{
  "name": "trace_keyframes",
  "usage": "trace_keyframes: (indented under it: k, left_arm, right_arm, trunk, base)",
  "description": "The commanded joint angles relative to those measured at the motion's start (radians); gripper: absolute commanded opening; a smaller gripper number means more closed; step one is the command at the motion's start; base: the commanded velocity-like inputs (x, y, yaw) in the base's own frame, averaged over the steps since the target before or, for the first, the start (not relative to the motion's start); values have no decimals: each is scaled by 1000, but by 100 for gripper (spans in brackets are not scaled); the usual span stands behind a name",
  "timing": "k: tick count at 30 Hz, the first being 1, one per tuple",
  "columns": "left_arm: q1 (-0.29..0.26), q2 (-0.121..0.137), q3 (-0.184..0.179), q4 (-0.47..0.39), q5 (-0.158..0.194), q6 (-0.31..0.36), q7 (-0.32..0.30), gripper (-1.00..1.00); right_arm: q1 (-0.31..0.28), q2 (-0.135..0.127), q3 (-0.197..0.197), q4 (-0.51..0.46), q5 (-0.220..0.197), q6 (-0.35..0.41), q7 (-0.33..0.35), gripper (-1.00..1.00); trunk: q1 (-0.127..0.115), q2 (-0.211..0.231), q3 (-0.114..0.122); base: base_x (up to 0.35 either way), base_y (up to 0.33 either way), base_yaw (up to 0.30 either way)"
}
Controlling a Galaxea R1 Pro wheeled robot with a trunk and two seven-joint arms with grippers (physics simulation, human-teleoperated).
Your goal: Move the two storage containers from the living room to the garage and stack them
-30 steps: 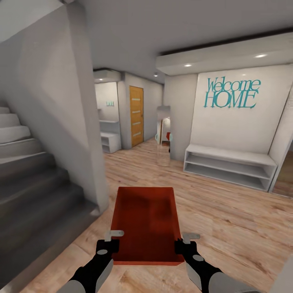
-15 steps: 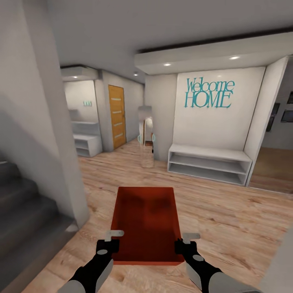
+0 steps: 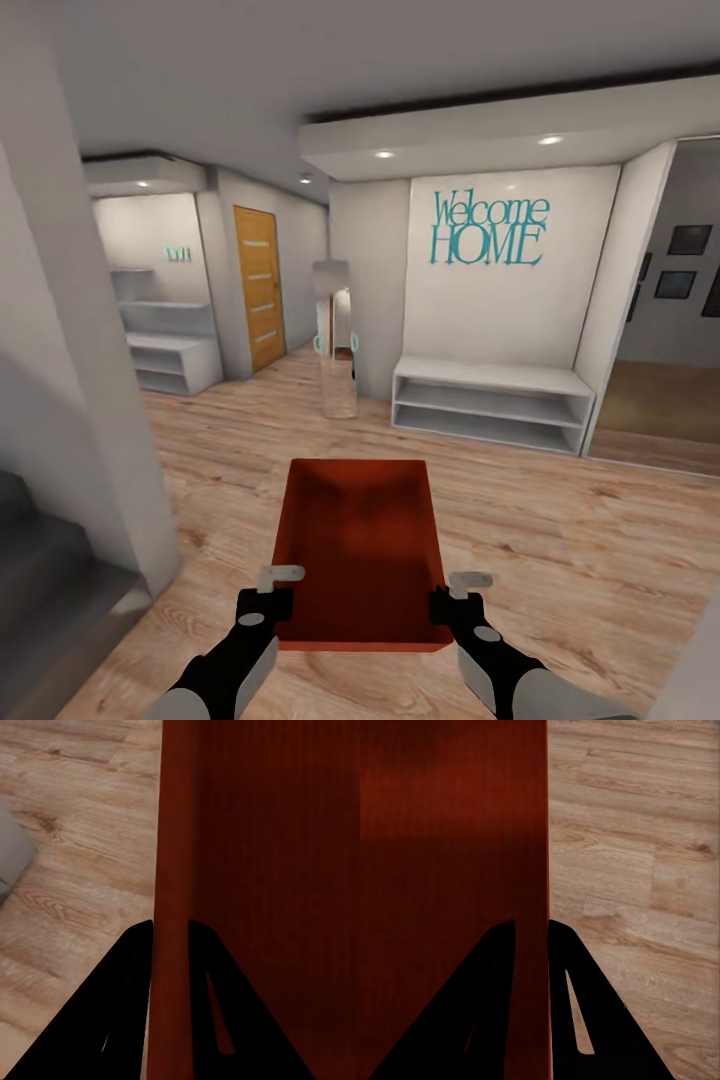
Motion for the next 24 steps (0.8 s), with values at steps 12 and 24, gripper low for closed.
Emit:
trace_keyframes:
  k: [12, 24]
  left_arm:
    - [-1, 2, 1, -1, 66, 6, 12, -100]
    - [-1, 2, 1, -1, 66, 6, 12, -100]
  right_arm:
    - [-1, 0, -17, -3, -5, -5, 0, -100]
    - [-1, 0, -17, -3, -5, -3, 0, -100]
  trunk:
    - [1, -1, -2]
    - [1, -1, -2]
  base:
    - [319, 0, 0]
    - [319, 0, 0]
